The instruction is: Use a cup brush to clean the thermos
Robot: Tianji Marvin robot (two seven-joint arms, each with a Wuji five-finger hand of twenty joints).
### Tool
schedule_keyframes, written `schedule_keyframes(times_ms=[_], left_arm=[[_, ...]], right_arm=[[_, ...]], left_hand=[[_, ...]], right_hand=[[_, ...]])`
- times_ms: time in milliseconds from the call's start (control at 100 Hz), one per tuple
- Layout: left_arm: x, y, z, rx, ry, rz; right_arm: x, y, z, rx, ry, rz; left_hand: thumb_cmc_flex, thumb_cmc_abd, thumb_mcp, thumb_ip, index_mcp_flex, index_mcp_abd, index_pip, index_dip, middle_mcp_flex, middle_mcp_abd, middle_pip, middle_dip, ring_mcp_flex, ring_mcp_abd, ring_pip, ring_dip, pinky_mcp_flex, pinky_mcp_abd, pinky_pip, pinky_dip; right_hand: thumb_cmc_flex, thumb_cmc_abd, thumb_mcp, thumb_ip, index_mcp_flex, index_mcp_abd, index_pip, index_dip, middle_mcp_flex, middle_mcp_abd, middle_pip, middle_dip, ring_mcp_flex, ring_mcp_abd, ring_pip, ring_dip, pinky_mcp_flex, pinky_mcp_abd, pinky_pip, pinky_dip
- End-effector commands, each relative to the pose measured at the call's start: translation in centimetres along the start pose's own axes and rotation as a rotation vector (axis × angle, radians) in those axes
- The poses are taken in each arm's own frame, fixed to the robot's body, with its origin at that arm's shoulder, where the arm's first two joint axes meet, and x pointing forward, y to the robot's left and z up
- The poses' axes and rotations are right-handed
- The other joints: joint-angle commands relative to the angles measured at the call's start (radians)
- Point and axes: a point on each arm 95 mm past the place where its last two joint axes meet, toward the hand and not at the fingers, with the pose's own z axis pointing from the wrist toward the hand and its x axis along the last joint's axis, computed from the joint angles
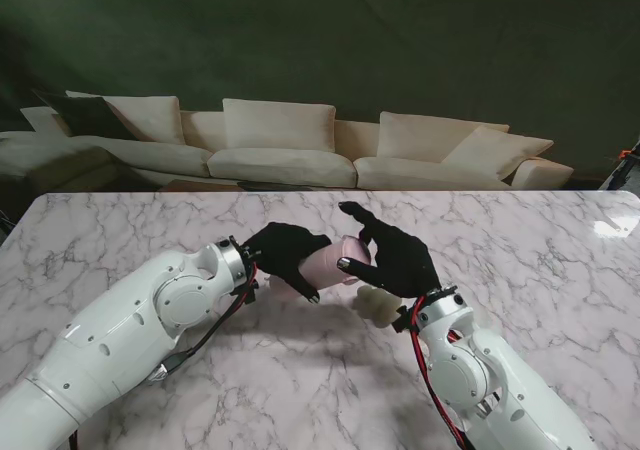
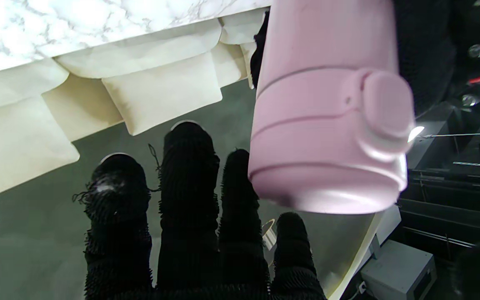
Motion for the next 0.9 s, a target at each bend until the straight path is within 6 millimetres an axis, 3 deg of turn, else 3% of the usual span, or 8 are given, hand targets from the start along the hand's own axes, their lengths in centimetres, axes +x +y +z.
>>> schedule_keyframes(times_ms=[0, 150, 330, 430, 480, 560, 650, 890], left_arm=[[0.2, -0.4, 0.3, 0.0, 0.006, 0.005], [0.2, -0.5, 0.3, 0.003, 0.007, 0.008], [0.3, -0.7, 0.2, 0.004, 0.009, 0.011], [0.3, -0.7, 0.2, 0.005, 0.01, 0.011], [0.4, -0.7, 0.2, 0.005, 0.01, 0.011], [0.4, -0.7, 0.2, 0.006, 0.01, 0.012], [0.5, -0.7, 0.1, 0.012, 0.007, 0.009], [0.5, -0.8, 0.1, 0.008, 0.013, 0.013]], right_arm=[[-0.1, 0.5, -0.3, -0.019, -0.026, 0.0], [-1.2, 1.3, -1.4, -0.006, -0.082, -0.007], [-2.5, 2.4, -2.5, 0.07, 0.012, 0.025], [-3.1, 2.7, -2.9, 0.087, 0.06, 0.008], [-3.3, 2.8, -3.0, 0.089, 0.072, -0.02], [-3.3, 2.8, -2.9, 0.095, 0.081, -0.048], [-3.5, 2.7, -2.7, 0.103, 0.091, -0.099], [-3.3, 2.0, -1.5, 0.123, 0.12, -0.121]], left_hand=[[0.402, 0.391, 0.356, 0.055, 0.089, -0.219, 0.157, 0.039, 0.01, -0.032, 0.047, 0.027, 0.101, -0.094, 0.185, 0.074, 0.012, -0.098, 0.05, 0.022], [0.402, 0.393, 0.356, 0.055, 0.089, -0.22, 0.157, 0.039, 0.01, -0.033, 0.047, 0.028, 0.1, -0.094, 0.185, 0.074, 0.013, -0.1, 0.05, 0.022], [0.402, 0.392, 0.356, 0.055, 0.089, -0.219, 0.157, 0.04, 0.011, -0.032, 0.047, 0.028, 0.1, -0.092, 0.186, 0.075, 0.012, -0.099, 0.05, 0.022], [0.402, 0.392, 0.357, 0.055, 0.089, -0.218, 0.157, 0.04, 0.009, -0.023, 0.047, 0.027, 0.1, -0.094, 0.186, 0.075, 0.012, -0.099, 0.05, 0.022], [0.402, 0.392, 0.356, 0.055, 0.089, -0.219, 0.157, 0.04, 0.01, -0.031, 0.048, 0.027, 0.101, -0.093, 0.186, 0.075, 0.011, -0.099, 0.05, 0.022], [0.401, 0.391, 0.356, 0.055, 0.089, -0.219, 0.158, 0.04, 0.01, -0.024, 0.047, 0.027, 0.101, -0.093, 0.186, 0.075, 0.012, -0.099, 0.051, 0.022], [0.401, 0.391, 0.357, 0.054, 0.089, -0.219, 0.158, 0.04, 0.01, -0.031, 0.048, 0.027, 0.101, -0.093, 0.187, 0.075, 0.013, -0.099, 0.052, 0.022], [0.399, 0.389, 0.356, 0.054, 0.091, -0.223, 0.159, 0.041, 0.012, -0.037, 0.048, 0.028, 0.102, -0.097, 0.187, 0.074, 0.015, -0.104, 0.053, 0.022]], right_hand=[[-0.061, 0.018, 0.015, 0.015, -0.022, -0.038, -0.114, 0.095, -0.102, -0.047, -0.051, -0.029, -0.06, 0.002, -0.04, -0.005, -0.02, 0.01, 0.027, -0.003], [-0.01, -0.004, 0.015, 0.018, 0.014, -0.061, -0.265, 0.141, -0.366, 0.008, -0.266, -0.2, -0.266, 0.029, -0.413, -0.136, -0.13, 0.059, -0.08, -0.002], [0.379, -0.134, 0.016, 0.087, 0.035, -0.062, -0.295, -0.209, -0.454, 0.02, -0.64, -0.391, -0.536, 0.049, -0.87, -0.388, -0.381, 0.117, -0.419, -0.137], [0.569, -0.254, 0.191, 0.218, 0.043, -0.128, -0.298, -0.311, -0.455, 0.009, -0.707, -0.418, -0.559, 0.037, -0.918, -0.417, -0.413, 0.067, -0.464, -0.16], [0.593, -0.329, 0.444, 0.267, 0.043, -0.177, -0.28, -0.304, -0.454, 0.011, -0.693, -0.411, -0.542, 0.035, -0.918, -0.417, -0.414, 0.065, -0.466, -0.156], [0.675, -0.402, 0.702, 0.233, 0.043, -0.229, -0.285, -0.273, -0.454, 0.01, -0.676, -0.404, -0.523, 0.029, -0.916, -0.419, -0.408, 0.066, -0.467, -0.152], [0.746, -0.44, 0.758, 0.185, 0.044, -0.26, -0.291, -0.288, -0.454, 0.014, -0.663, -0.398, -0.505, 0.015, -0.905, -0.414, -0.398, 0.06, -0.466, -0.152], [0.573, -0.391, 0.375, 0.054, 0.052, -0.27, -0.286, -0.358, -0.454, 0.018, -0.677, -0.405, -0.5, 0.006, -0.889, -0.401, -0.417, 0.065, -0.475, -0.157]])
